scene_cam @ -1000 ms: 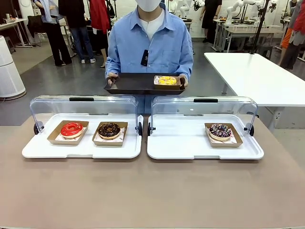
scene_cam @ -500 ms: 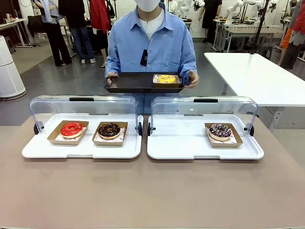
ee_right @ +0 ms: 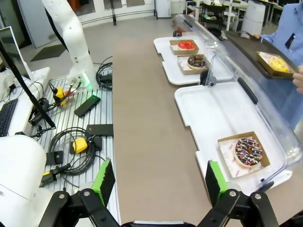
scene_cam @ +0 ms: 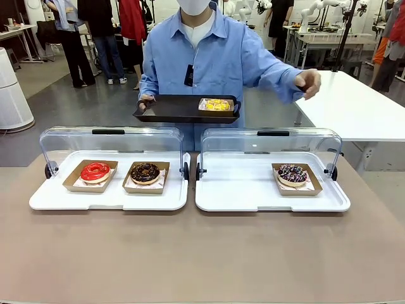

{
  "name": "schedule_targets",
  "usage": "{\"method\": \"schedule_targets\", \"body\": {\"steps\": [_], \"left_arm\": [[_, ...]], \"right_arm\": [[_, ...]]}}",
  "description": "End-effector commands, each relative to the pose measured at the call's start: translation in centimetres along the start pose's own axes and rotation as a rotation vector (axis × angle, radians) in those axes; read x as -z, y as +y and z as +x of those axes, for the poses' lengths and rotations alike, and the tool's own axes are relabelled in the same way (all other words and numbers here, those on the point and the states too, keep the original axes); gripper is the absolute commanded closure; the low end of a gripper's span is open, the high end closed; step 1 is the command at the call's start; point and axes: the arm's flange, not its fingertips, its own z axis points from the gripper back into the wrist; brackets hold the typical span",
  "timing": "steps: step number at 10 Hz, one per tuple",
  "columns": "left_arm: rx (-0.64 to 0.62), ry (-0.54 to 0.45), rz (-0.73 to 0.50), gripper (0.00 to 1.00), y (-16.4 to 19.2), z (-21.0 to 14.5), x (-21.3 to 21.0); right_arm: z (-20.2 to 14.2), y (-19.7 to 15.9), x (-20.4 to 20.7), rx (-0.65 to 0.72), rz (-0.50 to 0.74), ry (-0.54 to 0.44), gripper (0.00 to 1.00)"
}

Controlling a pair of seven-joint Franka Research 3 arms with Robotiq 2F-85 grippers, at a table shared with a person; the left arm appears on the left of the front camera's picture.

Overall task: Provide the desired donut to the person.
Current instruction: Pick up and lift the Paper togo box containing the Donut pointed at by the person.

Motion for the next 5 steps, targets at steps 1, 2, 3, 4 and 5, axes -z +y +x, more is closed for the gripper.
{"method": "schedule_targets", "body": {"steps": [1, 2, 3, 4, 5], "left_arm": [[0.024, -0.018, -0.001, 0.0, -0.14, -0.07, -0.02], [0.024, -0.018, -0.001, 0.0, -0.14, -0.07, -0.02], [0.024, -0.018, -0.001, 0.0, -0.14, -0.07, -0.02], [0.024, -0.018, -0.001, 0.0, -0.14, -0.07, -0.02], [0.024, -0.018, -0.001, 0.0, -0.14, -0.07, -0.02]], "right_arm": [[-0.03, -0.03, 0.03, -0.007, 0.002, -0.002, 0.0], [-0.03, -0.03, 0.03, -0.007, 0.002, -0.002, 0.0], [-0.03, -0.03, 0.03, -0.007, 0.002, -0.002, 0.0], [-0.03, -0.03, 0.03, -0.007, 0.002, -0.002, 0.0], [-0.03, -0.03, 0.03, -0.007, 0.002, -0.002, 0.0]]}}
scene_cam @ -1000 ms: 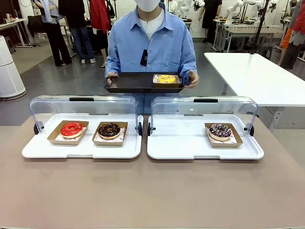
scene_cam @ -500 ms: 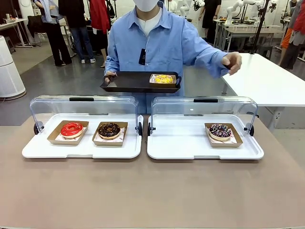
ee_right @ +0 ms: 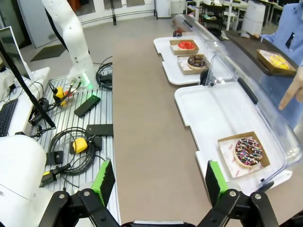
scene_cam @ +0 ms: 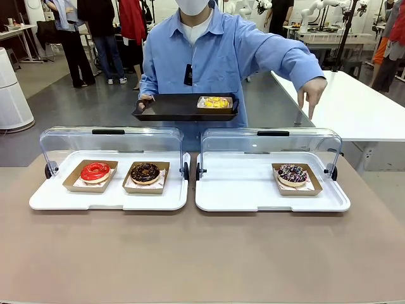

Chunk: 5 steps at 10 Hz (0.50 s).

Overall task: Provide the desired donut to the person.
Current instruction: Pick up and lift the Paper togo box containing the Donut pointed at by the person.

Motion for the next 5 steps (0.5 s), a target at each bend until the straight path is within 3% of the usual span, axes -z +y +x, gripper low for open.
{"method": "schedule_targets", "body": {"steps": [1, 5], "left_arm": [[0.024, -0.018, -0.001, 0.0, -0.14, -0.07, -0.02], [0.024, -0.018, -0.001, 0.0, -0.14, -0.07, -0.02]], "right_arm": [[-0.03, -0.03, 0.03, -0.007, 0.002, -0.002, 0.0], [-0.03, -0.03, 0.03, -0.007, 0.002, -0.002, 0.0]]}}
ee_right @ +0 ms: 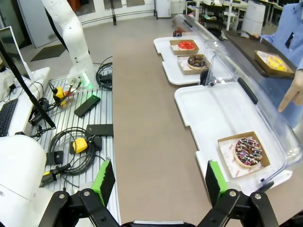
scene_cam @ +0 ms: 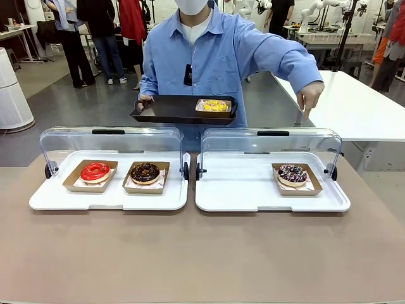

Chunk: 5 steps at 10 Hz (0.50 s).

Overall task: Provide the desired donut to the person.
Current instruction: Pick up and lift the Paper togo box containing the Donut pointed at by the person.

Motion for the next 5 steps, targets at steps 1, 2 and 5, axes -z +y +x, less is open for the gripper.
{"method": "schedule_targets", "body": {"steps": [1, 2, 5], "left_arm": [[0.024, -0.018, -0.001, 0.0, -0.14, -0.07, -0.02], [0.024, -0.018, -0.001, 0.0, -0.14, -0.07, -0.02], [0.024, -0.018, -0.001, 0.0, -0.14, -0.07, -0.02]], "right_arm": [[-0.03, -0.03, 0.03, -0.007, 0.002, -0.002, 0.0], [-0.03, -0.03, 0.03, -0.007, 0.002, -0.002, 0.0], [-0.03, -0.03, 0.03, -0.007, 0.002, -0.002, 0.0]]}}
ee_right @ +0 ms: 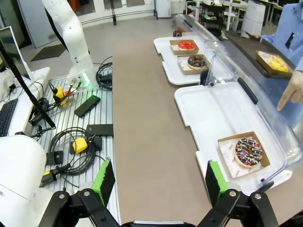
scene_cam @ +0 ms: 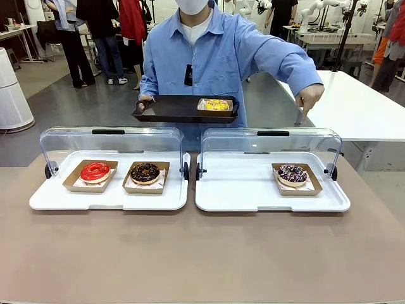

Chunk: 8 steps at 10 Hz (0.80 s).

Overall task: Provide the desired donut to the person.
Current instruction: Pick up and lift the Paper togo box containing the Donut pointed at by the person.

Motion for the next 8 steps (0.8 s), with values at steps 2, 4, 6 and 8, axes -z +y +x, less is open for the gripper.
{"method": "schedule_targets", "body": {"steps": [2, 4, 6, 8], "left_arm": [[0.024, -0.018, -0.001, 0.0, -0.1, -0.1, 0.0], [0.024, -0.018, -0.001, 0.0, -0.1, -0.1, 0.0], [0.024, -0.018, -0.001, 0.0, -0.1, -0.1, 0.0], [0.024, -0.018, -0.001, 0.0, -0.1, -0.1, 0.0]], "right_arm": [[0.0, 0.0, 0.0, -0.007, 0.002, -0.002, 0.0], [0.0, 0.0, 0.0, 0.0, 0.0, 0.0, 0.0], [4.6, -0.7, 1.4, -0.024, 0.017, 0.189, 0.0], [9.5, -2.9, 5.0, -0.026, 0.049, 0.431, 0.0]]}}
